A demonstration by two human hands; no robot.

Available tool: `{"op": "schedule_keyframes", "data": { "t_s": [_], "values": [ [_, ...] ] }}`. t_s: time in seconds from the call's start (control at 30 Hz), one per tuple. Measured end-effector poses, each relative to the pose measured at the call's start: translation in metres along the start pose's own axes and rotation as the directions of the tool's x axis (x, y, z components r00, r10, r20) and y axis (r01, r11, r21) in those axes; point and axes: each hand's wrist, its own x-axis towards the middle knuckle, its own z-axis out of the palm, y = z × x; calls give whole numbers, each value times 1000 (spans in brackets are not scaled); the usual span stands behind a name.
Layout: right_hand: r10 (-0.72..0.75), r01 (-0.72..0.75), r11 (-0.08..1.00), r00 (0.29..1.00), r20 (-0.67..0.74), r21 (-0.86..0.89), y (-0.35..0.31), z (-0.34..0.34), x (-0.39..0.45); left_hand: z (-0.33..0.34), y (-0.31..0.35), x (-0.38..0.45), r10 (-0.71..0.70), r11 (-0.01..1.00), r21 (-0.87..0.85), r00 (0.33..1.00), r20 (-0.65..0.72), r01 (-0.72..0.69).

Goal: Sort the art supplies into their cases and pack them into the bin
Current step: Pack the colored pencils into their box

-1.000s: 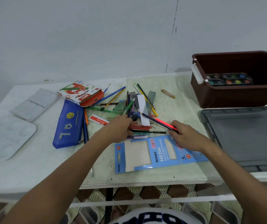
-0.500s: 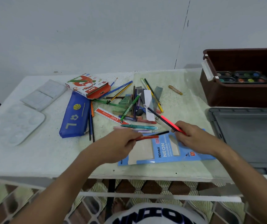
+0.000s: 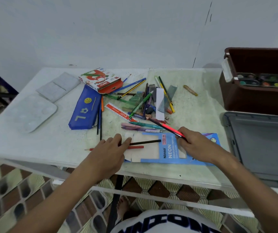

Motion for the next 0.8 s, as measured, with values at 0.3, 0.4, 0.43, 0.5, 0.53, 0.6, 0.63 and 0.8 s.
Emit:
{"op": "schedule_keyframes", "data": {
  "t_s": [0.3,0.4,0.43,0.5,0.53,0.6,0.63,0.8],
  "values": [
    [-50,51,996,999,14,-72,-3,0,0,-14,18,15,-104,992,92,985,139,92],
    [-40,40,999,999,9,-27,-1,0,1,-11,9,17,-121,988,116,979,165,103],
    [-37,37,999,999,10,-21,0,0,1,-10,7,16,-125,988,115,976,179,106],
    [-27,27,1000,1000,13,-7,0,0,1,-10,5,15,-119,987,130,973,199,94],
    [-21,21,1000,1000,16,2,0,-1,1,-12,4,15,-111,987,136,974,199,85],
    [-12,12,1000,1000,26,13,1,-2,1,-12,1,15,-93,989,135,976,195,67],
    [-10,10,1000,1000,28,16,0,-2,1,-11,-2,14,-91,989,132,977,194,66],
    [-6,6,1000,1000,23,7,0,-1,2,-6,-14,6,-57,994,104,983,173,40]
  ]
}}
